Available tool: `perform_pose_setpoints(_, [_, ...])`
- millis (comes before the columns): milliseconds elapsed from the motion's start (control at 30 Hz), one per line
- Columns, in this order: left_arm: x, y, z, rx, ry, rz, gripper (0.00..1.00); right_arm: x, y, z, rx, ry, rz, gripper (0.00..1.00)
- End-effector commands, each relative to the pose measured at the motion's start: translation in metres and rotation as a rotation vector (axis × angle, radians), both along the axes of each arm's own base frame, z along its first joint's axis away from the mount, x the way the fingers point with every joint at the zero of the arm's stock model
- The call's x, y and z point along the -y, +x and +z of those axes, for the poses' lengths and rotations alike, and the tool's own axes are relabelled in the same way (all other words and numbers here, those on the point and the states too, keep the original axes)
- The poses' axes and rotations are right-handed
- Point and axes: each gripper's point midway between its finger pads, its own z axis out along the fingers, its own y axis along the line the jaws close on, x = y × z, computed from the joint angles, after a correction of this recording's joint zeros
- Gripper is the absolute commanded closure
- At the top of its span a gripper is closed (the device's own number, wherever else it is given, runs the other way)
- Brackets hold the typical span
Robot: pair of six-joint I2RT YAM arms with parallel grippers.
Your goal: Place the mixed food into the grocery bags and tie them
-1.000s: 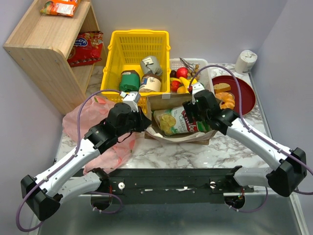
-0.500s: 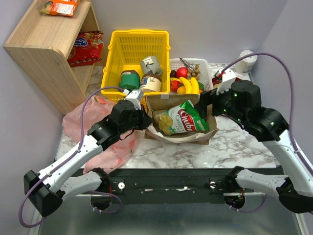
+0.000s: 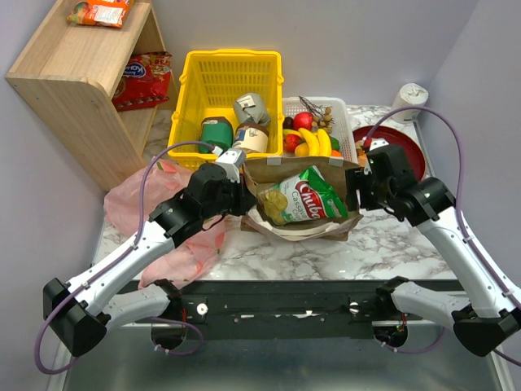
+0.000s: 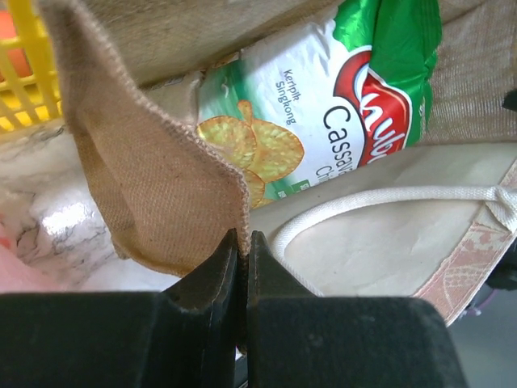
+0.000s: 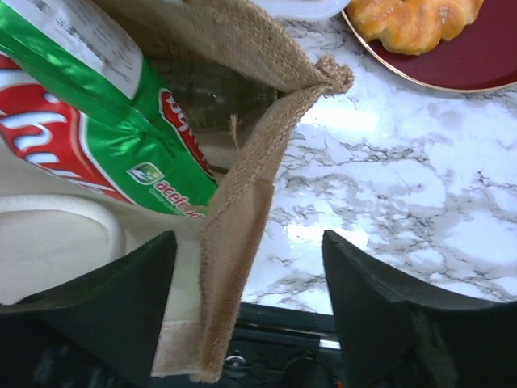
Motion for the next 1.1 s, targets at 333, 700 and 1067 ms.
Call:
perform_pose_setpoints(333, [0.07, -0.046, 0.042, 0.084, -0.156, -0.404, 1.0, 0.08, 0.012, 0.058, 0.224, -0.289, -0.293, 0.99])
perform_pose_setpoints(700, [0.184, -0.099, 0.041, 0.082, -0.211, -0.63, 1.0, 0.181, -0.053, 0.102, 0.377, -0.604, -0.603, 0.99])
perform_pose_setpoints(1067, [0.281, -0.111, 0.056, 0.139, -0.283, -0.739, 1.0, 0.187, -0.05, 0.097, 0.443, -0.634, -0.612, 0.92])
